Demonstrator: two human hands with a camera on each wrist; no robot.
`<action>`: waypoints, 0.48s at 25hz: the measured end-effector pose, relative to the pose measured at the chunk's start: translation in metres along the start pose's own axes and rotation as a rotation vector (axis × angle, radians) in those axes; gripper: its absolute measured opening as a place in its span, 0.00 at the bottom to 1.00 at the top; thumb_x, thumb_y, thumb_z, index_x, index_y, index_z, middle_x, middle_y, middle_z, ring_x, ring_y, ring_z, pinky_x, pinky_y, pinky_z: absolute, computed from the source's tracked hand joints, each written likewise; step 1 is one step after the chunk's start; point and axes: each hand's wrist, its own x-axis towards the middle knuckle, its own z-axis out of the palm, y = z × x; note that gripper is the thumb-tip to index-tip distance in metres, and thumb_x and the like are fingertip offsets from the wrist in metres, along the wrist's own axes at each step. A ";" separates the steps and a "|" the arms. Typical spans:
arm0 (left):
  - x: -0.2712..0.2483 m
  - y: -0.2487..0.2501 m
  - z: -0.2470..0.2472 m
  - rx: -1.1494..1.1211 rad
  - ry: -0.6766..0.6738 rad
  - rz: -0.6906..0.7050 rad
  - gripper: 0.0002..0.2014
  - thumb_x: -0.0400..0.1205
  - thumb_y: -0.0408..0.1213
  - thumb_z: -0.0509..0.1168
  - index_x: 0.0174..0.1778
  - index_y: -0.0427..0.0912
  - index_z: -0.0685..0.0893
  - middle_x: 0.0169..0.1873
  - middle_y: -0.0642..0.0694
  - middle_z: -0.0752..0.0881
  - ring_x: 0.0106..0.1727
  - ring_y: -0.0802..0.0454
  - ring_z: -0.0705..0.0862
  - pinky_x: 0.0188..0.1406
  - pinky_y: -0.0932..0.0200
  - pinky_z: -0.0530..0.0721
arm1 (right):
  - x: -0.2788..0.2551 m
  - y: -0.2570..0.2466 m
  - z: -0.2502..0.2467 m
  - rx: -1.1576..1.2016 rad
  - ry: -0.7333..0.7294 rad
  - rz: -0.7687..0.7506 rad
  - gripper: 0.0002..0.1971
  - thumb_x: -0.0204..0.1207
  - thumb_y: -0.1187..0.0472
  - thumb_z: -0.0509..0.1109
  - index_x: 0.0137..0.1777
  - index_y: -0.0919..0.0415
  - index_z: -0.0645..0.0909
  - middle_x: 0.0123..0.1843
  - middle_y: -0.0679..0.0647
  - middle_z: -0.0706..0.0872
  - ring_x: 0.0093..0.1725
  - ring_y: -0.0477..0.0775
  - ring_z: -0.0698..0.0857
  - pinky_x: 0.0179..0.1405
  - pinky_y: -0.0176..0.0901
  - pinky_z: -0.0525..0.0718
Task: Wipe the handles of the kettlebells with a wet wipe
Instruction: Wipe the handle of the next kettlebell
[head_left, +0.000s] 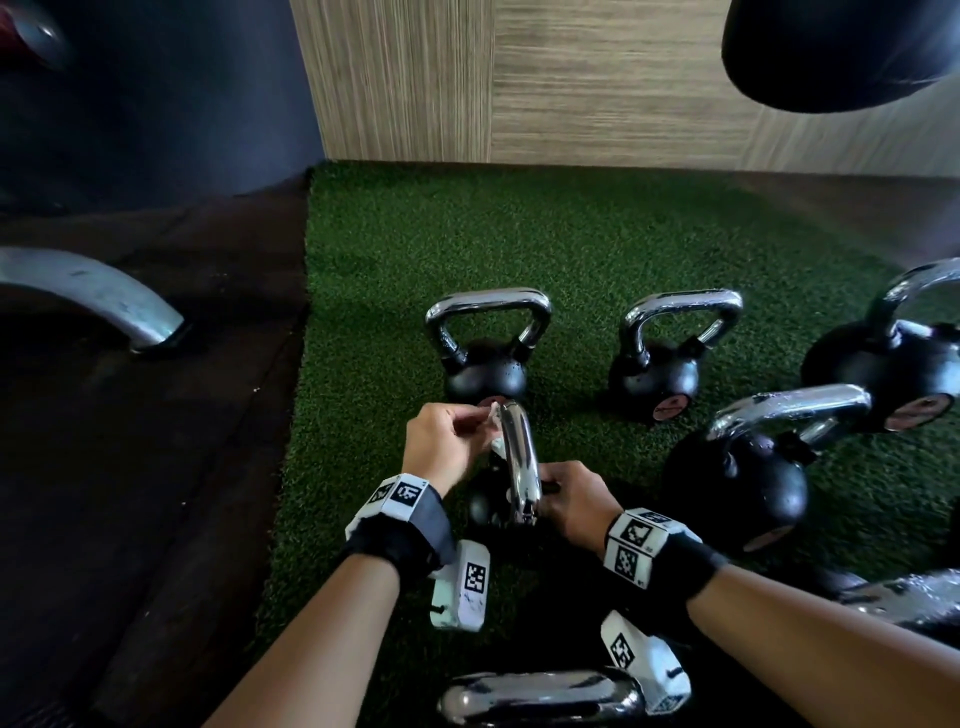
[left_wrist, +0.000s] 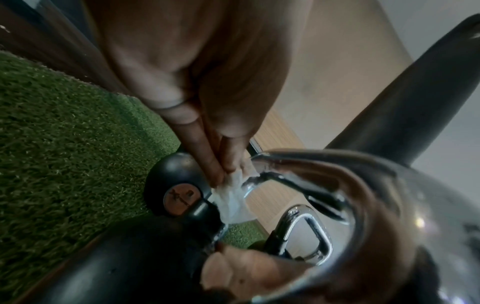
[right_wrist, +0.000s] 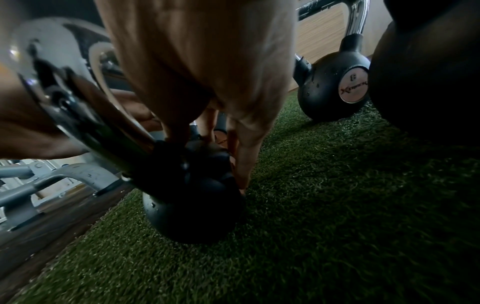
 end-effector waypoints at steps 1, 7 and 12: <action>0.000 0.000 -0.003 -0.017 -0.010 0.028 0.13 0.77 0.35 0.79 0.57 0.41 0.94 0.49 0.44 0.95 0.50 0.57 0.93 0.57 0.62 0.89 | -0.001 0.000 -0.001 -0.002 -0.010 -0.006 0.06 0.71 0.56 0.79 0.47 0.47 0.92 0.35 0.42 0.91 0.35 0.32 0.85 0.36 0.21 0.79; -0.007 0.012 -0.018 -0.012 -0.127 0.087 0.13 0.75 0.44 0.80 0.55 0.48 0.95 0.48 0.57 0.94 0.53 0.66 0.91 0.60 0.68 0.84 | -0.003 -0.004 -0.002 -0.006 -0.021 -0.043 0.05 0.69 0.53 0.82 0.37 0.39 0.90 0.29 0.36 0.88 0.31 0.27 0.82 0.33 0.20 0.76; -0.015 0.023 -0.027 0.030 -0.247 0.033 0.11 0.70 0.48 0.83 0.46 0.53 0.95 0.41 0.54 0.95 0.48 0.55 0.93 0.62 0.49 0.89 | -0.004 -0.007 -0.002 0.007 -0.030 -0.071 0.12 0.69 0.53 0.82 0.33 0.32 0.88 0.29 0.33 0.88 0.31 0.26 0.82 0.33 0.20 0.76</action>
